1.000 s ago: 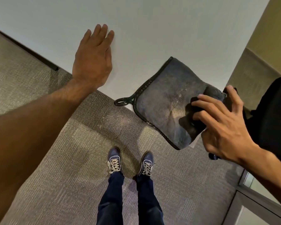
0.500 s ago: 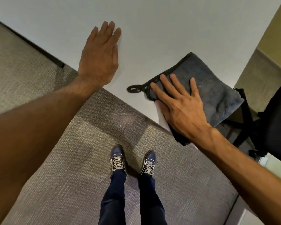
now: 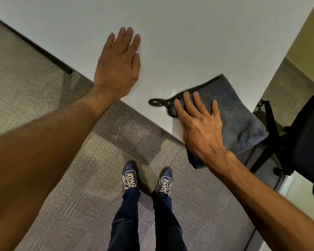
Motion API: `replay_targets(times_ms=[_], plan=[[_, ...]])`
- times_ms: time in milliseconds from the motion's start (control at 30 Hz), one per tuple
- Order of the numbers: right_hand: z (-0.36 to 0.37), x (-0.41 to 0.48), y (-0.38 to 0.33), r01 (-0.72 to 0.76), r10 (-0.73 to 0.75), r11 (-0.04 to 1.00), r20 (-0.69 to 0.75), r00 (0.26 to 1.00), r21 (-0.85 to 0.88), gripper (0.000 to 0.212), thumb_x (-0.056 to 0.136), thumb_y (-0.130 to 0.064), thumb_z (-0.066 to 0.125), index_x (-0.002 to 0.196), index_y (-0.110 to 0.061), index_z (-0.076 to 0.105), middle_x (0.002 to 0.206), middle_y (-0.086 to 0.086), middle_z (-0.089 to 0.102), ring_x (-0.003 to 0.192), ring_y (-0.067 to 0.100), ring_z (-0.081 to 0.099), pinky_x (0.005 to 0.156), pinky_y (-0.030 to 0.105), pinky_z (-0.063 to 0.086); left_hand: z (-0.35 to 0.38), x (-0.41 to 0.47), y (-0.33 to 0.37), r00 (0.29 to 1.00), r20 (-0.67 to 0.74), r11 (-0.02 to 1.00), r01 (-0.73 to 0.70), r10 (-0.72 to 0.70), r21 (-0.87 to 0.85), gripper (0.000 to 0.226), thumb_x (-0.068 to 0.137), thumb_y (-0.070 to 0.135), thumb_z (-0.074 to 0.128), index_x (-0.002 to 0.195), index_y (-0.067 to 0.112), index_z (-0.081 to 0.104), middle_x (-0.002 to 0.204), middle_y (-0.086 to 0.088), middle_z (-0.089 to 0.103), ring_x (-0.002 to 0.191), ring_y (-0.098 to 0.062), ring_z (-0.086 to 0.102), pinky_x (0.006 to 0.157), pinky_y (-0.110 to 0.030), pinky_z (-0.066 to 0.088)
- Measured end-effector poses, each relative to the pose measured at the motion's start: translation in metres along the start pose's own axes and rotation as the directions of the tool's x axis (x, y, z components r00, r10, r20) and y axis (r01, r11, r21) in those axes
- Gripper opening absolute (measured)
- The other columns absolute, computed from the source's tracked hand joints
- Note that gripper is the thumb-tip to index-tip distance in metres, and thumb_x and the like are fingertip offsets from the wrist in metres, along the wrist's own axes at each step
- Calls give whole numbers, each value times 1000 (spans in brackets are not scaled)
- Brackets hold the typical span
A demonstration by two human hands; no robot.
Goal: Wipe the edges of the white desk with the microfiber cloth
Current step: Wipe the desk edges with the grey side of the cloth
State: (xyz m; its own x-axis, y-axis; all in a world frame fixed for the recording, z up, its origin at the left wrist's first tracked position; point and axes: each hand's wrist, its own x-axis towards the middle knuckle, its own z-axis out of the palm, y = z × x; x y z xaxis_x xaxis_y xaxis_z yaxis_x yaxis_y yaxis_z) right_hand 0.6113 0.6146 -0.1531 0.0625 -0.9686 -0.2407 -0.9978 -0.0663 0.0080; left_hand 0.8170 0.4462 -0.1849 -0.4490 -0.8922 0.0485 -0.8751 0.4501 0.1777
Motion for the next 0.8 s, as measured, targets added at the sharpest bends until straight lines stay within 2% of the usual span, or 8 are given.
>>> replay_targets(times_ms=[133,267,367,567,733,800], plan=[[-2,27,-10,-51,52,999,-5,999,16,70,92,-10,53,159,-18,34,168,12,26,158,34,18,120,71,15,-1,-1,-1,1000,7,1000,0,0,-21,58,111,40,18,159,10,25,167,-11,21,156,-23,13,127,-41,9],[0,-24,0,-5,5,999,18,1000,-40,73,87,-9,64,156,-14,40,166,14,32,156,35,25,118,73,21,-2,0,-3,1000,-1,999,-5,5,-46,57,111,39,20,158,9,28,166,-12,23,156,-23,15,127,-41,10],[-3,-21,8,52,-50,997,42,998,-58,70,87,-6,63,154,-10,43,164,18,35,154,41,27,117,74,23,-1,-1,0,1000,7,1000,12,-11,-29,57,111,39,20,159,10,25,167,-12,20,156,-24,13,127,-42,9],[-7,28,-2,119,-118,992,44,992,-30,74,86,-2,60,156,-9,38,166,20,27,156,44,16,120,75,10,0,0,-3,1000,-2,999,8,-8,-36,58,110,41,19,159,11,26,167,-11,21,156,-24,13,127,-43,10],[-3,-24,10,196,-195,980,52,980,-33,64,88,-9,61,150,-8,49,163,17,36,153,42,27,113,81,19,-1,-2,-3,1000,-20,998,-6,5,-56,57,111,42,20,158,11,29,166,-11,24,156,-23,16,127,-41,10],[-2,-34,19,212,-208,977,87,974,-26,69,87,-7,67,153,-13,47,166,13,32,155,38,23,113,82,18,-1,-2,-2,1000,-14,999,-2,1,-47,57,111,41,20,159,11,28,166,-11,23,156,-23,15,128,-41,10]])
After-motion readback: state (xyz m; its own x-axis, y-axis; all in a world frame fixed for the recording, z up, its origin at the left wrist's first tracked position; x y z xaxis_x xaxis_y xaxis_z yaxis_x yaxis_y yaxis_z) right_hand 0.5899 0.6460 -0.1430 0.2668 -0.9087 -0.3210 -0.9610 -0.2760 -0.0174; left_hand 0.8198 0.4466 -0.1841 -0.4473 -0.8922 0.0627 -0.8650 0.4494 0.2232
